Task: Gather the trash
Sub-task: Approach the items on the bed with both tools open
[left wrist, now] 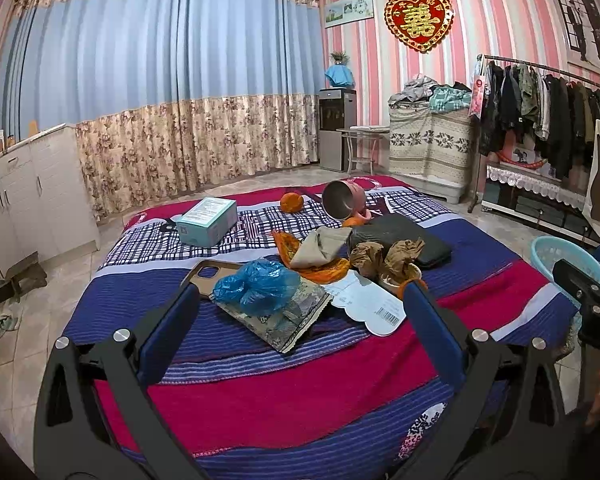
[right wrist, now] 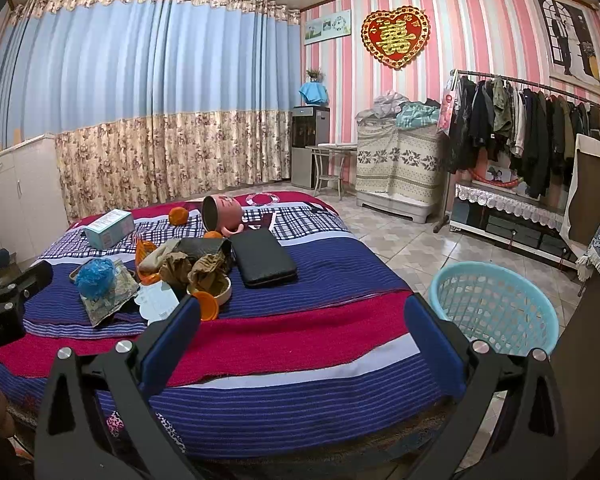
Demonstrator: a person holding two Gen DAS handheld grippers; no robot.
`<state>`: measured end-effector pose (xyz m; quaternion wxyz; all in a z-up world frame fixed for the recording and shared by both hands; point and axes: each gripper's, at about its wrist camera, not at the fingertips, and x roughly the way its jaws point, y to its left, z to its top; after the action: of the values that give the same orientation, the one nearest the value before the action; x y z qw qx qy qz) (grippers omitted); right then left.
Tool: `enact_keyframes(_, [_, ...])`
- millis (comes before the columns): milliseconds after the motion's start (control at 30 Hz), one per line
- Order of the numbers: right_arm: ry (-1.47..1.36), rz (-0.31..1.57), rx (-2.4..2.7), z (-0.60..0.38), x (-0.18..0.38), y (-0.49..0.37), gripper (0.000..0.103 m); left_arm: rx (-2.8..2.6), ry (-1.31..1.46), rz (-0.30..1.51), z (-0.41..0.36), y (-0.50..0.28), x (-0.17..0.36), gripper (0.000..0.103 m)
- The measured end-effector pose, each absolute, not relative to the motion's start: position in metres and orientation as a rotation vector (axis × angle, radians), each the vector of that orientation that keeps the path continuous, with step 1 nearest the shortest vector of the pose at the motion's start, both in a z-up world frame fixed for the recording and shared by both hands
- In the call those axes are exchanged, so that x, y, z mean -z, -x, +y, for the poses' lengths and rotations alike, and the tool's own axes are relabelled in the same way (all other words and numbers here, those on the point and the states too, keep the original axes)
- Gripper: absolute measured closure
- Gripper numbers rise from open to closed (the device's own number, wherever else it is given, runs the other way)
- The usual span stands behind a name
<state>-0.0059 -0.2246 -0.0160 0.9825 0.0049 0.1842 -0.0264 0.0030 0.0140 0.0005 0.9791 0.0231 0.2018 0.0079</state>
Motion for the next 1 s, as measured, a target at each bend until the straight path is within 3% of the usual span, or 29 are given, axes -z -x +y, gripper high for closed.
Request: enact_keyframes(1000, [-0.017, 0.373, 0.054, -0.230, 0.017, 0.003, 0.004, -0.019, -0.034, 0.405, 0.025, -0.004, 0.001, 0.005])
